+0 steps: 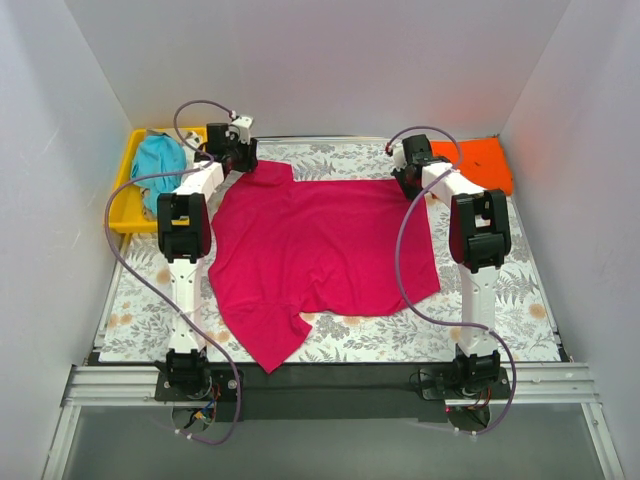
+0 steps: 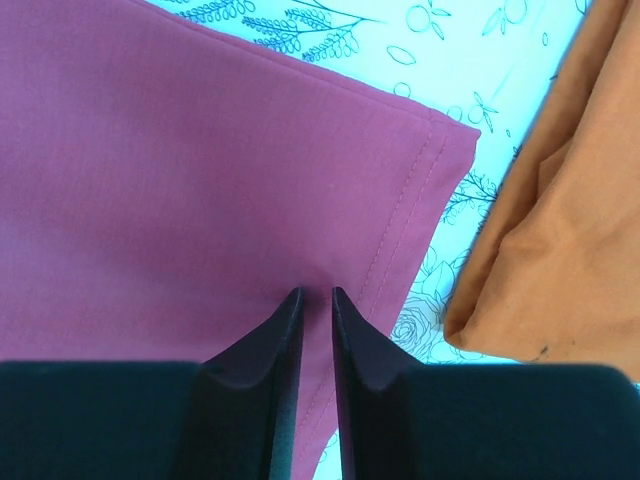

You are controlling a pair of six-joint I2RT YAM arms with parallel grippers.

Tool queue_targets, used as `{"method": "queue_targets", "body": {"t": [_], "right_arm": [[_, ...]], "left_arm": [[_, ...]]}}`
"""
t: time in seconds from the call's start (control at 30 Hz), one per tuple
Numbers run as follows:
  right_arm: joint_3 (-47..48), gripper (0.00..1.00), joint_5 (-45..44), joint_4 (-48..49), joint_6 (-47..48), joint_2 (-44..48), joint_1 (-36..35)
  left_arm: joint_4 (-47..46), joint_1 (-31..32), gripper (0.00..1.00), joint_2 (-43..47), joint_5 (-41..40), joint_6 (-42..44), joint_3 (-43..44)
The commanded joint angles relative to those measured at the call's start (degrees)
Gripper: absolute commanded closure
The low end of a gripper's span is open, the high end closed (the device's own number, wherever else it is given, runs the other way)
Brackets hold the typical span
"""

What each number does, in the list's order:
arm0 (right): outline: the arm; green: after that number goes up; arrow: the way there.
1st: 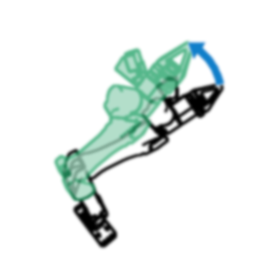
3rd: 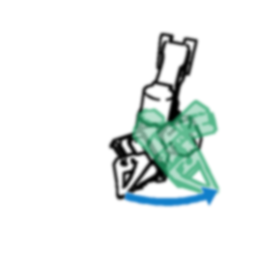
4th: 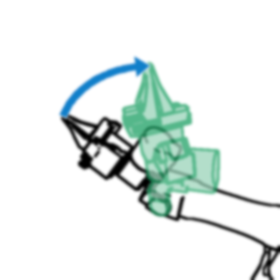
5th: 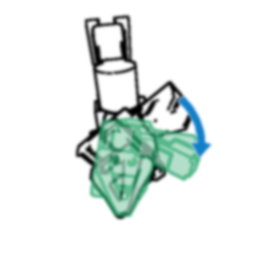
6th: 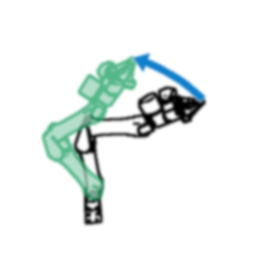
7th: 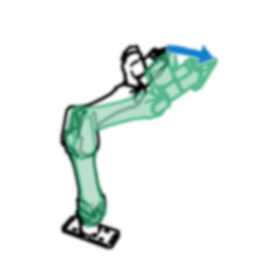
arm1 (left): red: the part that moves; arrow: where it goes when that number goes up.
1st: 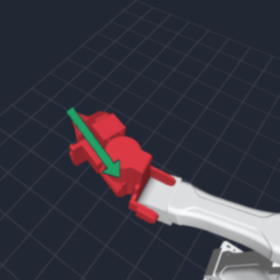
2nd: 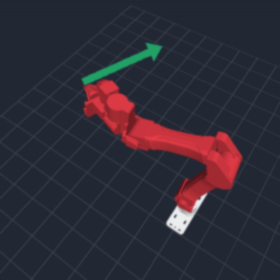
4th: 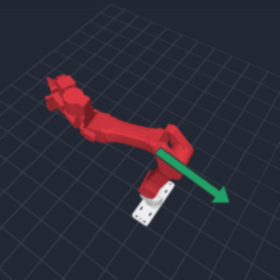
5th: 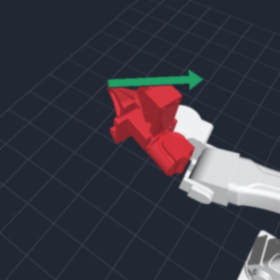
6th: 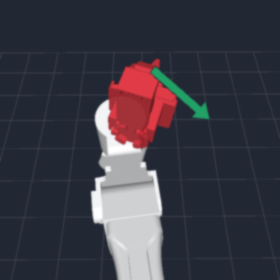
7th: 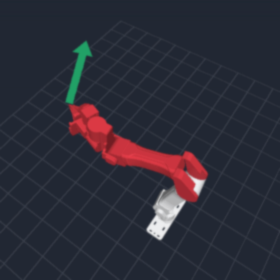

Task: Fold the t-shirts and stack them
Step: Fold the tshirt

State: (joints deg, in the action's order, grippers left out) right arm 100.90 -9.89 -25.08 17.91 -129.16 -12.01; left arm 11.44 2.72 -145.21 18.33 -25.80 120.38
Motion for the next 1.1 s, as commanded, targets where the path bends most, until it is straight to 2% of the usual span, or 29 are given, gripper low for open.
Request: {"method": "queue_targets", "body": {"t": [0.0,0.07,0.13,0.23,0.4,0.5,0.57,0.7,0.83,1.07], "right_arm": [[2.0,0.78,3.1,-0.9,0.3,3.3,0.3],[2.9,0.73,5.2,-2.5,0.7,5.6,0.2],[2.9,0.66,7.5,-3.9,1.6,7.7,0.2],[-1.4,0.57,12.9,-6.6,4.0,13.6,0.2],[-13.5,0.58,18.6,-13.7,9.5,24.1,0.2],[-23.9,0.65,19.9,-16.4,12.5,30.3,0.2],[-28.2,0.7,20.6,-18.9,13.8,32.6,0.1],[-37.4,0.74,19.1,-19.6,14.9,35.7,0.1],[-39.8,0.7,18.8,-20.1,15.2,37.1,0.1],[-42.3,0.7,20.6,-22.4,14.0,37.3,0.1]], "left_arm": [[-2.6,-0.8,0.6,13.9,-2.2,-2.8,-6.4],[-1.7,-1.0,0.59,16.6,-3.7,-2.9,-8.7],[3.7,-1.1,0.59,20.3,-1.9,-2.0,-10.8],[9.2,-1.3,0.61,25.0,0.0,-2.1,-17.4],[17.9,-1.4,0.62,37.3,5.1,-0.4,-30.3],[22.5,-1.4,0.65,42.8,5.5,1.8,-38.8],[23.4,-1.4,0.65,45.6,5.1,2.4,-43.0],[23.5,-1.4,0.66,50.1,3.6,3.9,-54.1],[22.8,-1.4,0.66,52.4,3.6,3.3,-59.5],[21.5,-1.4,0.66,53.6,1.8,2.5,-63.3]]}}
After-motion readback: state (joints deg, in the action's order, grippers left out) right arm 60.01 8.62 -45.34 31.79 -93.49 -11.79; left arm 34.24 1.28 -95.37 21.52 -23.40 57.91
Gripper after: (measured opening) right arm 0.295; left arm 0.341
